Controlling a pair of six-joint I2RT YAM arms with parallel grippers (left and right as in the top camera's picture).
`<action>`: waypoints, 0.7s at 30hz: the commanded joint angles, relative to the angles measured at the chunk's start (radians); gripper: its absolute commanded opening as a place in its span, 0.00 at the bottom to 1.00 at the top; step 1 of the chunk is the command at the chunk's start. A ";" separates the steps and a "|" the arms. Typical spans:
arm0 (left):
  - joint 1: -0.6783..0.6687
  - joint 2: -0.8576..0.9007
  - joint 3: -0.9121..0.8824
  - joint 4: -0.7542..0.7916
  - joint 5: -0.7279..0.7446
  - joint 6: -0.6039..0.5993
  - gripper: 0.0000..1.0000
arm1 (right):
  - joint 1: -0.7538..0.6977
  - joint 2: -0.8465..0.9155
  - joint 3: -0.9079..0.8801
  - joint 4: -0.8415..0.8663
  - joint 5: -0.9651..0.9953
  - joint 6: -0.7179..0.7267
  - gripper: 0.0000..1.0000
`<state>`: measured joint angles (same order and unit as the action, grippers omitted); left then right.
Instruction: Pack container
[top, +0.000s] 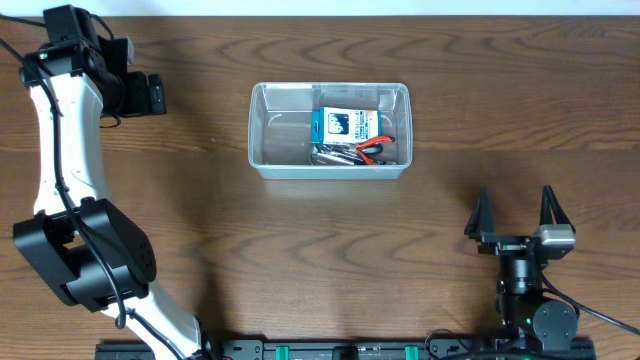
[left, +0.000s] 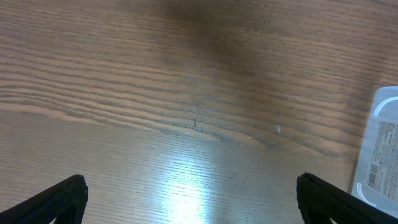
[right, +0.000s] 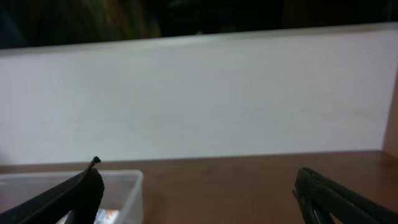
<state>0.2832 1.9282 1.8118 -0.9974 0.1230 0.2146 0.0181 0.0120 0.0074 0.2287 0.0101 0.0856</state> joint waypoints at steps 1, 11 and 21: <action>0.002 0.007 -0.008 -0.003 -0.012 0.010 0.98 | 0.008 -0.006 -0.002 -0.005 0.039 -0.069 0.99; 0.002 0.007 -0.008 -0.003 -0.012 0.010 0.98 | 0.007 -0.006 -0.002 -0.199 0.029 -0.101 0.99; 0.002 0.007 -0.008 -0.003 -0.012 0.010 0.98 | 0.006 -0.006 -0.002 -0.304 0.008 -0.110 0.99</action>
<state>0.2832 1.9282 1.8118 -0.9974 0.1230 0.2150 0.0181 0.0120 0.0071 -0.0689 0.0250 -0.0082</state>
